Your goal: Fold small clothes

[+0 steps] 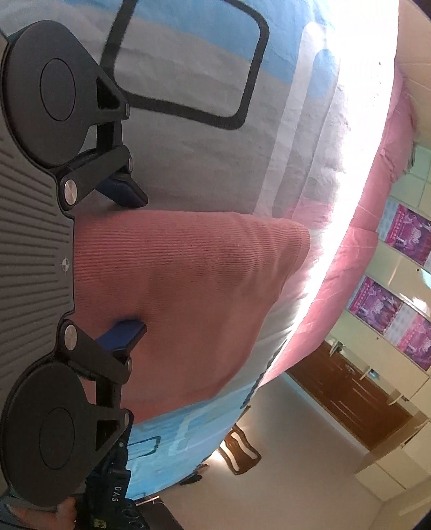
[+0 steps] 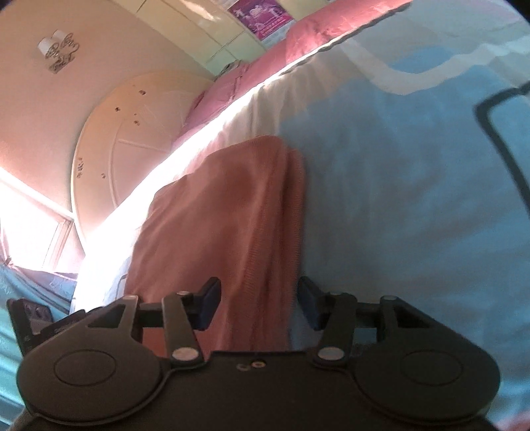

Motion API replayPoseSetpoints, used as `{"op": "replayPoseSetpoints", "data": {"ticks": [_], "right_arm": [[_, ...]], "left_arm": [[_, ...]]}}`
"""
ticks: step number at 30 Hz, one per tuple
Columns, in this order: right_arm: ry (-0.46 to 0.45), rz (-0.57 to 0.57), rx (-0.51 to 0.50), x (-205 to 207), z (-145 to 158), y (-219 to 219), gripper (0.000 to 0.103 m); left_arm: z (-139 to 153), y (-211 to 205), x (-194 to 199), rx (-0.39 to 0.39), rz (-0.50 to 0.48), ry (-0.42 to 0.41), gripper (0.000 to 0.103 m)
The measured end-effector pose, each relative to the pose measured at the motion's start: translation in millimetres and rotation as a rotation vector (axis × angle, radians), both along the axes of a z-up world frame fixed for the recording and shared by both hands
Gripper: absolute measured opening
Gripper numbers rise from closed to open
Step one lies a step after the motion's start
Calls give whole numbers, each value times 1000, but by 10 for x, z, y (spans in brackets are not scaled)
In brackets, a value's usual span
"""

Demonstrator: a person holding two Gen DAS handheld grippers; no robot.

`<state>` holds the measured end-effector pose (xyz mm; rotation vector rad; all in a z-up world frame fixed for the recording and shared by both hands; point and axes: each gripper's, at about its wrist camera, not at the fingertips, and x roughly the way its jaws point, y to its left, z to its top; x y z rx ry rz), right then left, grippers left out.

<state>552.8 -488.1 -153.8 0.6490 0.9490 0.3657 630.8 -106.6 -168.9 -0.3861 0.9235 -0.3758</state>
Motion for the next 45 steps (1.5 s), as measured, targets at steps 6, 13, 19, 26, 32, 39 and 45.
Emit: {"op": "replayPoseSetpoints", "data": {"ticks": [6, 13, 19, 26, 32, 39, 45], "right_arm": [[-61, 75, -57, -1, 95, 129, 47], [-34, 15, -1, -26, 17, -261, 47], [-33, 87, 110, 113, -86, -252, 57], [-39, 156, 128, 25, -89, -256, 34], [-53, 116, 34, 147, -8, -74, 38], [-157, 161, -299, 15, 333, 372, 21], [-240, 152, -393, -160, 674, 573, 20]], "left_arm": [[82, -80, -13, 42, -19, -6, 72], [103, 49, -60, 20, -52, -2, 70], [38, 75, -49, -13, -39, 11, 70], [64, 94, -71, -17, -64, 12, 69], [61, -35, 12, 29, -43, 3, 64], [308, -313, -109, 187, -62, -113, 33], [596, -364, -170, 241, -116, -167, 32]]}}
